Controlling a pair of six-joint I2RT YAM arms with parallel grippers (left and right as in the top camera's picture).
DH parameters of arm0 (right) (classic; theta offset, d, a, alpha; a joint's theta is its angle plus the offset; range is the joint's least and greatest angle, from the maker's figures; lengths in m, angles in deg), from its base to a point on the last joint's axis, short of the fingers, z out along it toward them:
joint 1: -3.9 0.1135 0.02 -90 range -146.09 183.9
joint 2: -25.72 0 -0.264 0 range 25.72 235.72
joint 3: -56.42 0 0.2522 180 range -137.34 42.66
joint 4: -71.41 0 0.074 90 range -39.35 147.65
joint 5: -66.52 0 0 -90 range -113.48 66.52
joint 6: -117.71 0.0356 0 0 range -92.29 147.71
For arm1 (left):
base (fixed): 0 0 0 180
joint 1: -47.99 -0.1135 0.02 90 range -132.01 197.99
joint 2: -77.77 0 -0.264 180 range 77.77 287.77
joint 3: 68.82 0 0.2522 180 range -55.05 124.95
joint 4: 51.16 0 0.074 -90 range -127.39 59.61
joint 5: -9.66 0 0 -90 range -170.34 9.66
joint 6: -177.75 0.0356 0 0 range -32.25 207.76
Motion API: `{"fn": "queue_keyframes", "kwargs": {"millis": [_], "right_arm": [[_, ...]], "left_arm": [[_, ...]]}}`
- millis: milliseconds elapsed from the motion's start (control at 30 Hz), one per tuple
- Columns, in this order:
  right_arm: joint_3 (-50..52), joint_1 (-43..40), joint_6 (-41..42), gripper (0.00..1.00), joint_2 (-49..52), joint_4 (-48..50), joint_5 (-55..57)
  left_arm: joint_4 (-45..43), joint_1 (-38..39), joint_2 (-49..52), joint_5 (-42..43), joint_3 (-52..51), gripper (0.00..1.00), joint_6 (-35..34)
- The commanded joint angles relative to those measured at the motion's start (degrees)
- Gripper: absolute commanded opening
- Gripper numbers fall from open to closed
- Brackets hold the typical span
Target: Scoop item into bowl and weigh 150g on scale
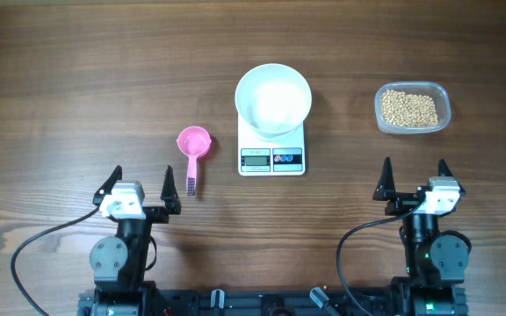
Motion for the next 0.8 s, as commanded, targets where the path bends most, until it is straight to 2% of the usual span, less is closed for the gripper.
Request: {"fn": "queue_keyframes", "kwargs": {"millis": [0,700,767], "right_arm": [[0.09,0.33,-0.72,1.0,-0.24,0.24,0.98],[0.09,0.33,-0.72,1.0,-0.24,0.24,0.98],[0.09,0.33,-0.7,1.0,-0.24,0.24,0.98]], "left_arm": [[0.04,-0.48,-0.63,-0.13,-0.46,1.0,1.07],[-0.07,-0.48,-0.63,0.72,-0.46,1.0,0.87],[-0.22,-0.48,-0.63,-2.19,-0.46,1.0,1.55]]}}
